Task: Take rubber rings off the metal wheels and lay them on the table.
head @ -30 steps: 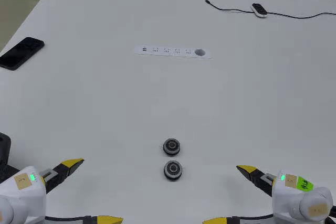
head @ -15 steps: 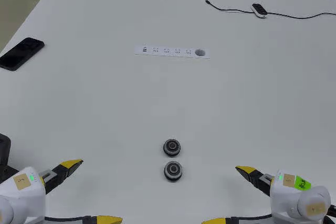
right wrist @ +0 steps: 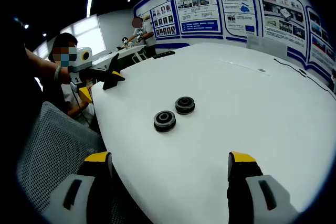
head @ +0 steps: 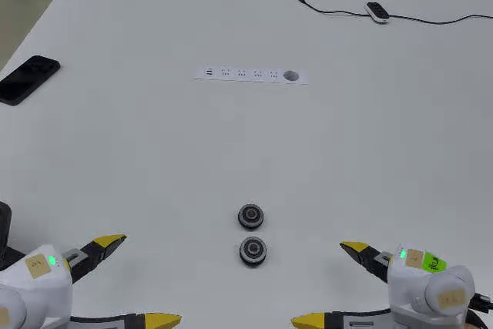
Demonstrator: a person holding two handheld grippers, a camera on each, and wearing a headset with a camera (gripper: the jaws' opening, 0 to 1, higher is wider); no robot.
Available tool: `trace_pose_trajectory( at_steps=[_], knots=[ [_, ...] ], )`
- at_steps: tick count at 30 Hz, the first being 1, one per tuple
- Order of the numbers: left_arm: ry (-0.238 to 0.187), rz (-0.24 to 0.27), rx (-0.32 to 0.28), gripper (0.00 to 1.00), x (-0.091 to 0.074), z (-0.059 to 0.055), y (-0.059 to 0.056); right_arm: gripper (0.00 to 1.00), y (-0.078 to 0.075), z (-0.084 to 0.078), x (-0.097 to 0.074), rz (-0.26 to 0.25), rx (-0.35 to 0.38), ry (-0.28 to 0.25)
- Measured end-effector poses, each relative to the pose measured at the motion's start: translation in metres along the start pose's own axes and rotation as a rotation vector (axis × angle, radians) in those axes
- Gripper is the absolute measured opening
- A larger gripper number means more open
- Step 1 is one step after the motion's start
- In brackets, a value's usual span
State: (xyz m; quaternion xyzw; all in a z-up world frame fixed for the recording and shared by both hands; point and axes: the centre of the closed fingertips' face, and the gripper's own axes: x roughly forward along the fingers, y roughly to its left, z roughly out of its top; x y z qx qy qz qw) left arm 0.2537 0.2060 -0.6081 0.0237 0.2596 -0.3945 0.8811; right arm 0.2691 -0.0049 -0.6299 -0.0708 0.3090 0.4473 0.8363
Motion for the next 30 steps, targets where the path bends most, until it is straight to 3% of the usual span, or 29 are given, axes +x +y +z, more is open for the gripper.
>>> trace_pose_trajectory(
  at_steps=[14, 30],
  knots=[
    [0.017, -0.027, 0.004, 0.85, 0.007, -0.007, 0.003, 0.79, 0.009, 0.009, 0.01, 0.025, 0.019, -0.011],
    [0.029, -0.062, 0.018, 0.74, 0.02, -0.002, -0.003, 0.69, 0.019, 0.014, 0.025, 0.067, 0.046, -0.013]
  ],
)
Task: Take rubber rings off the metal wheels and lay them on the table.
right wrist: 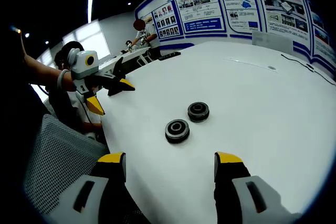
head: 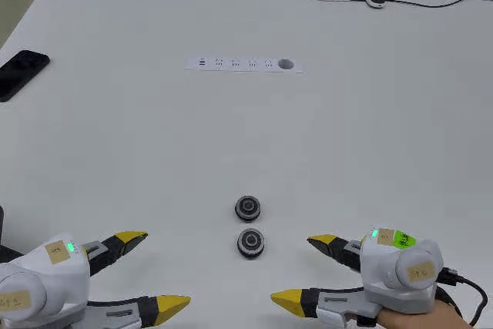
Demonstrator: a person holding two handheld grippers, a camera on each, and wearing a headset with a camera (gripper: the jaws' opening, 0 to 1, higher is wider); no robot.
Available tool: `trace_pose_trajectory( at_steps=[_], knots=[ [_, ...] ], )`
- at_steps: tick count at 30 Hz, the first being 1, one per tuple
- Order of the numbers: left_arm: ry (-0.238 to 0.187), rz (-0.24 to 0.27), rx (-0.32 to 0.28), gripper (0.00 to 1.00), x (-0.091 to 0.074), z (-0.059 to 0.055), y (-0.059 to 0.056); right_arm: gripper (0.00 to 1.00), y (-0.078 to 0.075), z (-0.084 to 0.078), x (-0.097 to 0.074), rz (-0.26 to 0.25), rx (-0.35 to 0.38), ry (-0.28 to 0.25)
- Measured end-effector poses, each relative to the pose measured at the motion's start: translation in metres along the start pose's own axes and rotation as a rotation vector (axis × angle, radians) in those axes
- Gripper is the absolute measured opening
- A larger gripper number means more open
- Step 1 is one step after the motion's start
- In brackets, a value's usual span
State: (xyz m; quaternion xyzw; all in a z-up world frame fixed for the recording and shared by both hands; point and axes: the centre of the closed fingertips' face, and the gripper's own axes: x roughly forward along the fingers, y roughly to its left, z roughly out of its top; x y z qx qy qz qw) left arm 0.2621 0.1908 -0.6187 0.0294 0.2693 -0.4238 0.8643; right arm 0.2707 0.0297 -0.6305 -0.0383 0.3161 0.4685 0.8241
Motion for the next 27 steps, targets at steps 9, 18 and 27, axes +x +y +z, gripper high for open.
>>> trace_pose_trajectory(
  at_steps=[9, 18, 27],
  knots=[
    [0.013, -0.018, 0.008, 0.68, 0.008, 0.004, -0.004, 0.64, 0.002, 0.004, 0.009, 0.019, 0.015, -0.001],
    [0.033, -0.041, 0.021, 0.63, 0.017, 0.005, -0.009, 0.57, 0.002, 0.002, 0.014, 0.024, 0.042, 0.007],
    [0.052, -0.063, 0.039, 0.59, 0.026, 0.006, -0.01, 0.48, 0.003, 0.005, 0.018, 0.029, 0.063, -0.007]
  ],
)
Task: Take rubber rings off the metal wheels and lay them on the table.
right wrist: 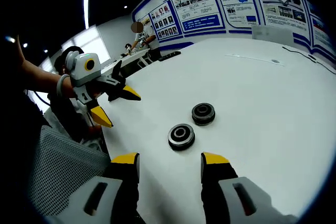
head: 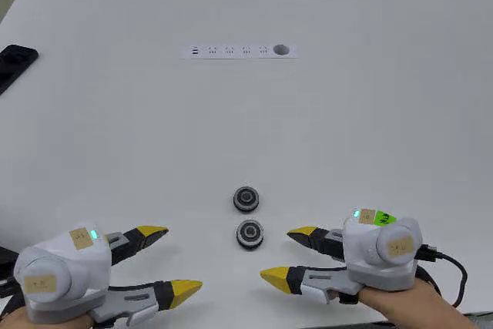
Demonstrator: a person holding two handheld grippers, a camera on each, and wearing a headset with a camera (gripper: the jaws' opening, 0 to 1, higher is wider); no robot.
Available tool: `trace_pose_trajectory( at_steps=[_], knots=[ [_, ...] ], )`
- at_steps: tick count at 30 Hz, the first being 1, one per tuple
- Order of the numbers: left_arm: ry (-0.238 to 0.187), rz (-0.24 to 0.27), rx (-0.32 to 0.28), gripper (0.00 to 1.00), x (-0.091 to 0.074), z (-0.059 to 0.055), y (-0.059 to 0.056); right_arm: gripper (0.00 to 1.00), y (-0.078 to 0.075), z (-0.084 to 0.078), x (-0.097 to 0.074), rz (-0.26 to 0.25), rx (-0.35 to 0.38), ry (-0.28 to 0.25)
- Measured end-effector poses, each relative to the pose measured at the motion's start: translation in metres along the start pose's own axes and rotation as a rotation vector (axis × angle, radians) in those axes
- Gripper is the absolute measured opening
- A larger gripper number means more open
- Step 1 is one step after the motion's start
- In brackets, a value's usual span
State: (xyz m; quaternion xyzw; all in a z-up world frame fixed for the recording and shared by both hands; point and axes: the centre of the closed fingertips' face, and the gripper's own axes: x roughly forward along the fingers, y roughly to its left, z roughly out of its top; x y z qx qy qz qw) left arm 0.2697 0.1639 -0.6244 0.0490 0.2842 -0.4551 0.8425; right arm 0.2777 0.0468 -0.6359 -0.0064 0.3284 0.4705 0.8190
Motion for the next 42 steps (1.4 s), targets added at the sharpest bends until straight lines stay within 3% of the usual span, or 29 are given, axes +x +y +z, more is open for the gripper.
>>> trace_pose_trajectory(
  at_steps=[5, 16, 22, 30, 38, 42],
  knots=[
    [0.004, -0.015, 0.014, 0.51, 0.006, 0.004, -0.001, 0.45, -0.001, 0.001, 0.004, 0.005, 0.02, -0.003],
    [0.029, -0.04, 0.039, 0.48, 0.02, 0.009, -0.006, 0.42, -0.004, 0.0, 0.008, 0.007, 0.052, -0.015],
    [0.034, -0.049, 0.05, 0.46, 0.028, 0.016, -0.005, 0.35, -0.007, -0.001, 0.009, 0.005, 0.072, -0.013],
    [0.07, -0.067, 0.103, 0.42, 0.035, 0.014, -0.006, 0.34, -0.01, 0.001, 0.01, 0.003, 0.105, -0.027],
    [0.076, -0.067, 0.134, 0.42, 0.042, 0.018, -0.007, 0.3, -0.01, 0.002, 0.014, 0.008, 0.12, -0.031],
    [0.087, -0.067, 0.157, 0.37, 0.047, 0.02, -0.007, 0.29, -0.011, 0.002, 0.016, 0.009, 0.126, -0.033]
  ],
)
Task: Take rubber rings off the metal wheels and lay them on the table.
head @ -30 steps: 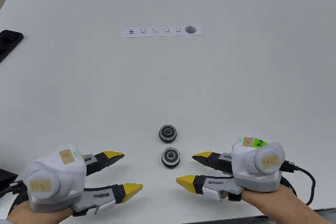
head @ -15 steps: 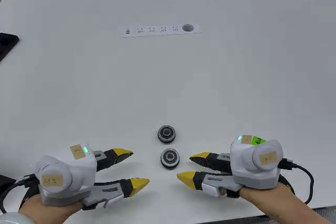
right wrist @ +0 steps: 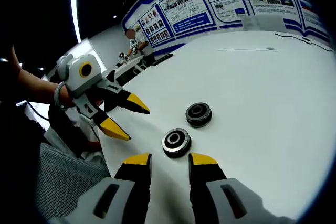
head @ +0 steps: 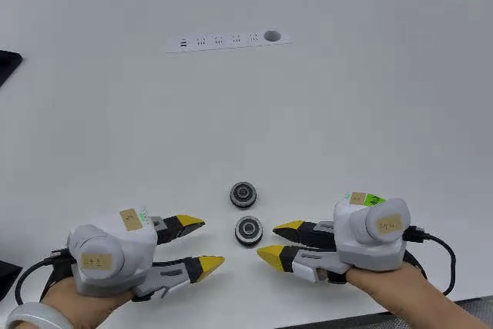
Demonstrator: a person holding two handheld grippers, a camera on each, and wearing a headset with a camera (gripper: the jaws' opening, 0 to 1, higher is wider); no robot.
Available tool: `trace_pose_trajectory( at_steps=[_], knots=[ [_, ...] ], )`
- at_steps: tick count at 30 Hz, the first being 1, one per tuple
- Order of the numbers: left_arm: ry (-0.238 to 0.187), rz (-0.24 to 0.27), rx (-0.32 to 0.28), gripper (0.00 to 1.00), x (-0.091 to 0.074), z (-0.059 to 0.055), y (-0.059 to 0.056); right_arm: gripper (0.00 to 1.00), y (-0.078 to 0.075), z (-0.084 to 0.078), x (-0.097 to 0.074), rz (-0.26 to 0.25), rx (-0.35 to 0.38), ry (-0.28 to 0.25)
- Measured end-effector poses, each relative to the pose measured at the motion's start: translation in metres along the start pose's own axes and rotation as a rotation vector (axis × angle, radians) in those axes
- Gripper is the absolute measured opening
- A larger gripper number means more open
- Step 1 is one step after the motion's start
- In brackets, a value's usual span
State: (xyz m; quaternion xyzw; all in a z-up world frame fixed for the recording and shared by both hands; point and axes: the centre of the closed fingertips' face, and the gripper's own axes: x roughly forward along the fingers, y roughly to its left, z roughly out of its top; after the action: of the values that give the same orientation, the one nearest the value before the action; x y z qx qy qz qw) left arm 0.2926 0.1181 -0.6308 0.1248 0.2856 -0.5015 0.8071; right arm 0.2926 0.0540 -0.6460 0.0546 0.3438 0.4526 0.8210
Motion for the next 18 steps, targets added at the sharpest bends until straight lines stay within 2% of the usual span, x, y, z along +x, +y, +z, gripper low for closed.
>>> trace_pose_trajectory(
  at_steps=[2, 4, 18],
  knots=[
    [0.0, -0.002, 0.01, 0.34, 0.003, 0.002, 0.0, 0.28, -0.001, 0.0, 0.001, 0.001, 0.004, -0.002],
    [0.001, -0.003, 0.024, 0.38, 0.007, 0.004, 0.001, 0.28, -0.001, 0.001, 0.001, -0.002, 0.007, -0.006],
    [0.056, -0.028, 0.116, 0.34, 0.03, 0.014, -0.002, 0.27, -0.006, 0.002, 0.002, -0.002, 0.062, -0.034]
  ],
)
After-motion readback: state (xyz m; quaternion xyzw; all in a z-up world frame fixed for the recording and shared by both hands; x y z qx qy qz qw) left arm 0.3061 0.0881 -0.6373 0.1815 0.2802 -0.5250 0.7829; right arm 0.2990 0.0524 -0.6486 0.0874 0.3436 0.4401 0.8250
